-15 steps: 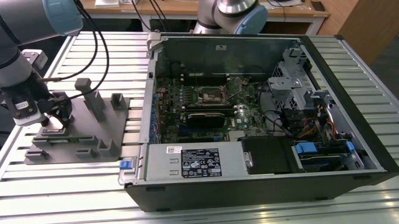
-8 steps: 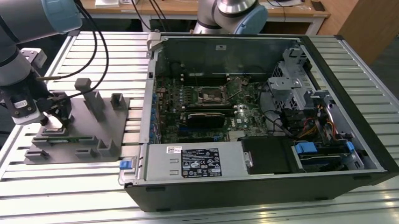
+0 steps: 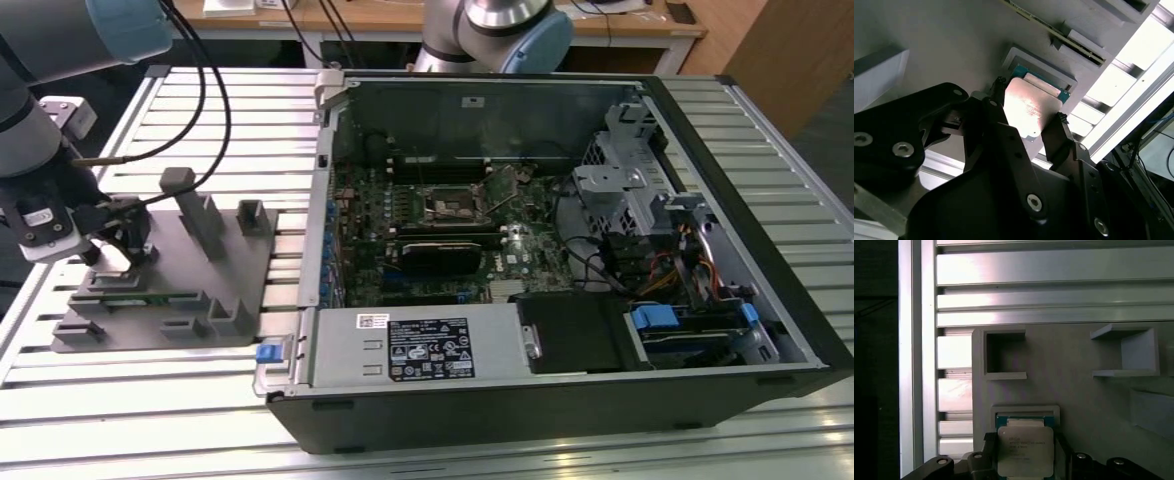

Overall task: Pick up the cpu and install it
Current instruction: 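Pick up the cpu and move it towards the insertion slot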

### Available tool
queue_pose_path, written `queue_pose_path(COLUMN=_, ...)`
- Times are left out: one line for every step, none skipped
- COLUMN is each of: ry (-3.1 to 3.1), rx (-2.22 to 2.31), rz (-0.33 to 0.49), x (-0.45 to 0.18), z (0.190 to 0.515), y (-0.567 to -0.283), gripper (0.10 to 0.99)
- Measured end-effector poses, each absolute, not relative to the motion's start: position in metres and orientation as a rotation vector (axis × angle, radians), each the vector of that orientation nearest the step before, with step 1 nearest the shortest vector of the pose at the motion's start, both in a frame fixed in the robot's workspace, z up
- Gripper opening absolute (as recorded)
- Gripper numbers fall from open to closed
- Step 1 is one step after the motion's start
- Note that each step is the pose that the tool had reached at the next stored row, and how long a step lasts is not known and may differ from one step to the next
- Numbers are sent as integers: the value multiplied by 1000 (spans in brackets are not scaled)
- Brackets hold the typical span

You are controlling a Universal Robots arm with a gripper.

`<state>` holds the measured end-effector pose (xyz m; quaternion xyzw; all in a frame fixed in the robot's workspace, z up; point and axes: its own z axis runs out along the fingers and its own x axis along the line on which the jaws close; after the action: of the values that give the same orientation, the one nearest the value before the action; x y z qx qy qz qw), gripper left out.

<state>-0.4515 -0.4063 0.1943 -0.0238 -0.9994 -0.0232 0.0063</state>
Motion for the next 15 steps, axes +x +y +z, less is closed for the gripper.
queue_pose_path(ry=-3127, rx=-74, rz=-72, x=-452, z=194, y=-406, gripper=541)
queue_pose_path(ry=-3127, rx=-74, rz=-72, x=-452, z=194, y=-406, gripper=541)
queue_pose_path(ry=-3127, rx=-74, rz=-72, x=-452, z=195, y=-406, gripper=541)
queue_pose_path(ry=-3127, rx=-74, rz=-72, x=-452, z=196, y=-406, gripper=541)
queue_pose_path(ry=-3127, rx=-74, rz=-72, x=-452, z=196, y=-406, gripper=541)
queue_pose_path(ry=-3127, rx=-74, rz=-72, x=-452, z=197, y=-406, gripper=541)
queue_pose_path(ry=-3127, rx=-74, rz=-72, x=-452, z=199, y=-406, gripper=541)
queue_pose_path(ry=-3127, rx=-74, rz=-72, x=-452, z=200, y=-406, gripper=541)
queue_pose_path(ry=-3127, rx=-74, rz=-72, x=-452, z=202, y=-406, gripper=541)
queue_pose_path(ry=-3127, rx=-74, rz=-72, x=-452, z=204, y=-406, gripper=541)
queue_pose_path(ry=-3127, rx=-74, rz=-72, x=-452, z=205, y=-406, gripper=541)
queue_pose_path(ry=-3127, rx=-74, rz=-72, x=-452, z=207, y=-406, gripper=541)
queue_pose_path(ry=-3127, rx=-74, rz=-72, x=-452, z=208, y=-406, gripper=541)
queue_pose_path(ry=-3127, rx=-74, rz=-73, x=-452, z=209, y=-406, gripper=541)
queue_pose_path(ry=-3127, rx=-74, rz=-73, x=-452, z=210, y=-406, gripper=541)
